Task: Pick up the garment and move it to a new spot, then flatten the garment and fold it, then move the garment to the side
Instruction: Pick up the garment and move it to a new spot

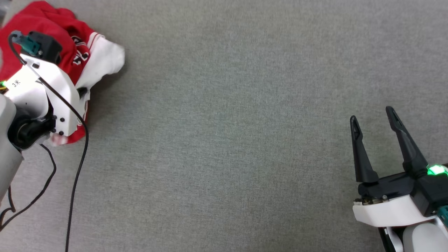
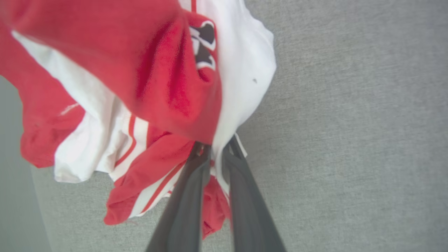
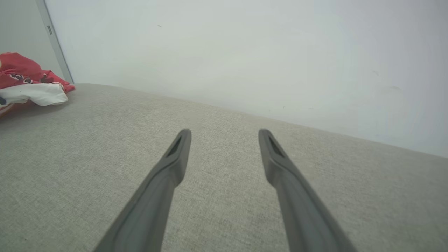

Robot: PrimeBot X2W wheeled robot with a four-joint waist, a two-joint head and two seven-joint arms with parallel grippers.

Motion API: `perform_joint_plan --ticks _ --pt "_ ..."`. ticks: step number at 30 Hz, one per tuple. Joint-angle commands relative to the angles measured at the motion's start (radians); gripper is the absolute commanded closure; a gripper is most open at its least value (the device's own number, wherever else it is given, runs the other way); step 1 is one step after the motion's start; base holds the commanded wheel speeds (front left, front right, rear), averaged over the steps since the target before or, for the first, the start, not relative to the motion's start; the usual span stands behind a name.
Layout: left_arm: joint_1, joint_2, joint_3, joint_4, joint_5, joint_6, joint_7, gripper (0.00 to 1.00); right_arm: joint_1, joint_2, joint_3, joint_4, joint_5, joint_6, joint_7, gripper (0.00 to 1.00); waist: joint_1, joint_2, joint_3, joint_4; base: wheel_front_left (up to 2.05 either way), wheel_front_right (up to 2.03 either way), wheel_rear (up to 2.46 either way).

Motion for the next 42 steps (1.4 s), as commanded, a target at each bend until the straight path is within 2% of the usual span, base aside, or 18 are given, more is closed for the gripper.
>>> perform_joint_plan --ticks 1,8,16,22,32,38,42 --pt "-0.01 0.01 -0.007 -0.013 0.006 0.0 -0.011 1.0 0.013 0.007 0.0 0.005 0.007 -0.001 -0.002 0.0 0.0 0.0 -0.037 0.003 0.0 0.0 0.0" --pt "-0.039 0.029 -0.087 -0.176 0.029 -0.001 -0.07 1.0 0.041 0.024 -0.005 0.02 0.025 -0.001 -0.002 0.0 0.0 0.0 -0.125 -0.013 0.0 0.0 0.0" --pt "-0.085 -0.028 -0.187 -0.326 0.063 -0.001 -0.097 1.0 0.046 0.035 -0.018 0.019 0.041 -0.001 -0.002 0.0 0.0 0.0 -0.149 -0.089 0.0 0.0 0.0" --pt "-0.154 -0.139 -0.29 -0.359 0.083 0.0 -0.128 1.0 0.032 0.036 -0.029 0.015 0.084 -0.001 -0.002 0.0 0.0 0.0 -0.121 -0.188 0.0 0.0 0.0" --pt "-0.258 -0.352 -0.471 -0.28 0.077 0.0 -0.22 1.0 0.014 0.036 -0.062 0.013 0.138 -0.001 -0.002 0.0 0.0 0.0 -0.061 -0.295 0.0 0.0 0.0" --pt "-0.191 -0.472 -0.514 -0.23 0.087 -0.001 -0.232 1.0 0.009 0.036 -0.064 0.017 0.155 -0.001 -0.002 0.0 0.0 0.0 -0.027 -0.319 0.0 0.0 0.0" --pt "-0.085 -0.529 -0.515 -0.236 0.165 -0.001 -0.148 1.0 -0.004 0.036 -0.063 0.021 0.157 -0.001 -0.002 0.0 0.0 0.0 -0.014 -0.328 0.0 0.0 0.0"
